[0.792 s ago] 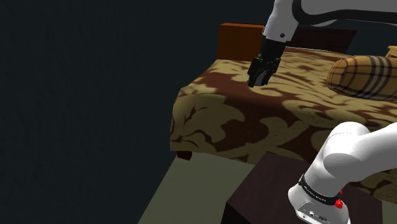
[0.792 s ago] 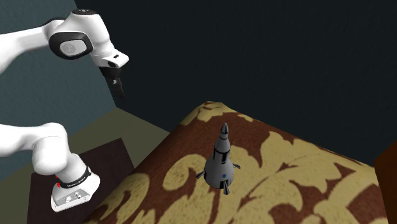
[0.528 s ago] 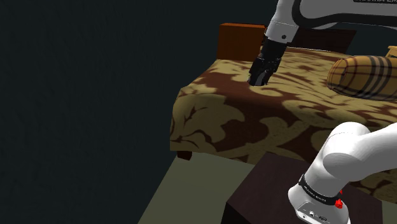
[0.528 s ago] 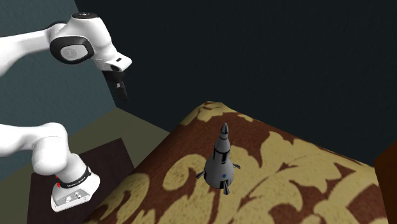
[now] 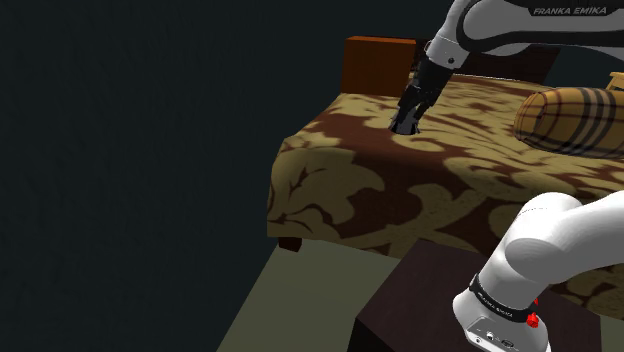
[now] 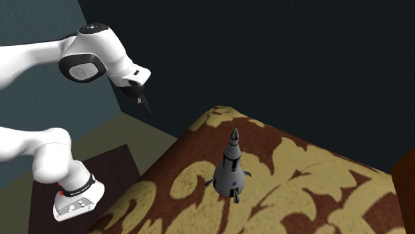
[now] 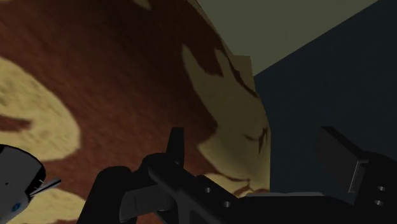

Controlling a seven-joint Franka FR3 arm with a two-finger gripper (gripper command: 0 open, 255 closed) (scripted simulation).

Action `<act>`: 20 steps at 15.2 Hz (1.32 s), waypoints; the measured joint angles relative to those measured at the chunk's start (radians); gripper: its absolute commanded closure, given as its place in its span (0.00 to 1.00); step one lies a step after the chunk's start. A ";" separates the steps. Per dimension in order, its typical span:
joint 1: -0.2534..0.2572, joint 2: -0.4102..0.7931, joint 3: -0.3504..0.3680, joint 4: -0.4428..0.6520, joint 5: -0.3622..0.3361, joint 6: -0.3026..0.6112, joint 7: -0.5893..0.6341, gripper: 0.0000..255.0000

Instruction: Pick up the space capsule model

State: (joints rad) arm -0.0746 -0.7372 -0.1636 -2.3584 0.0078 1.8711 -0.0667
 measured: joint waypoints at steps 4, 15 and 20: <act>-0.010 0.050 -0.089 0.009 -0.015 0.106 -0.099 0.00; 0.046 0.247 -0.369 0.148 0.067 0.338 -0.404 0.00; 0.121 0.362 -0.522 0.254 0.189 0.403 -0.572 0.00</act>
State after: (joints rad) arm 0.0464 -0.3753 -0.6851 -2.1044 0.1968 2.2746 -0.6385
